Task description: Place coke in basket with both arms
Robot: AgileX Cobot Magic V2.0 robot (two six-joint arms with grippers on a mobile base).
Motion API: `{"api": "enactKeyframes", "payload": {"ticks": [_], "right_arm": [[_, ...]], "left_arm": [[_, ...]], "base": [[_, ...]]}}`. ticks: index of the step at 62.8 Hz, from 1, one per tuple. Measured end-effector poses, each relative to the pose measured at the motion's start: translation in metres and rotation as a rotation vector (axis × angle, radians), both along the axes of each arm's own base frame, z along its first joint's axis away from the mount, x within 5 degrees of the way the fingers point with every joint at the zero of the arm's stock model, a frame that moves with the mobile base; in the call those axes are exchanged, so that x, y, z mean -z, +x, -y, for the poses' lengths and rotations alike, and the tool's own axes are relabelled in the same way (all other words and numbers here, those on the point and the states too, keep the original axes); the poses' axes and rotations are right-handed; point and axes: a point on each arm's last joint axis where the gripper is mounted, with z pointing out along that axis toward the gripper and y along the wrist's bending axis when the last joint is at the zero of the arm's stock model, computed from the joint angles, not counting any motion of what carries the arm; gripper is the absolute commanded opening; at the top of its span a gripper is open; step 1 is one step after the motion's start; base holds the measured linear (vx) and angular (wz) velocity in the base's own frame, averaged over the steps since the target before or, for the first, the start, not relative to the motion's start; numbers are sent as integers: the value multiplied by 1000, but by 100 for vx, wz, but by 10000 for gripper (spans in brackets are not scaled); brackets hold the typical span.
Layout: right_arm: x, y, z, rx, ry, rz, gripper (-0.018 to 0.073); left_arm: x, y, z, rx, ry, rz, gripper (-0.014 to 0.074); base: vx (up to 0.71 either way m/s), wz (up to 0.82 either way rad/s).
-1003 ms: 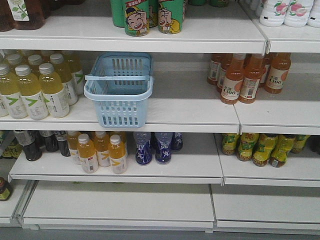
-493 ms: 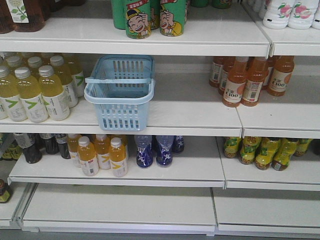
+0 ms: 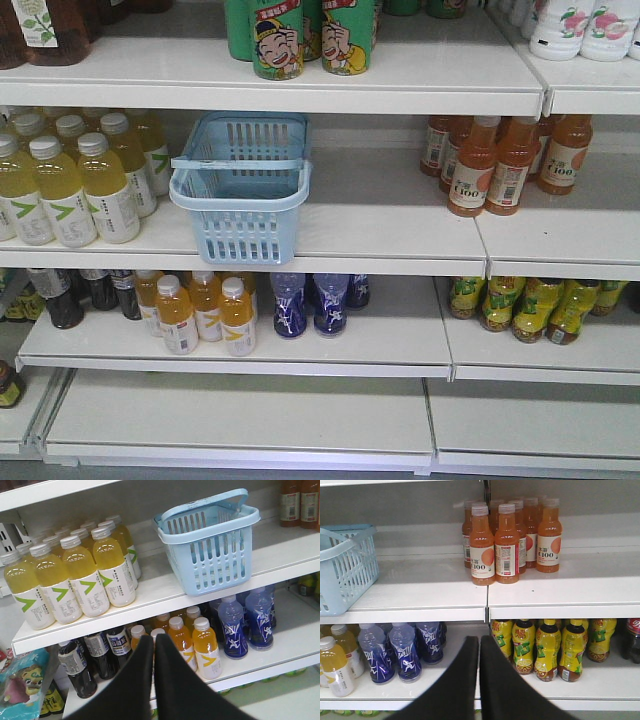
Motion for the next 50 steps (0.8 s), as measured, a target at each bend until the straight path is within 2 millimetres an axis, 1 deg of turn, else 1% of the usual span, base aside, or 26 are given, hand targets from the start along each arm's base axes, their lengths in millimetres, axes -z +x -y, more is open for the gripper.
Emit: {"api": "enactKeyframes", "payload": {"ticks": [50], "right_arm": [[0, 0, 0, 0, 0, 0, -5]], "left_arm": [[0, 0, 0, 0, 0, 0, -6]], "base": [[0, 0]]}}
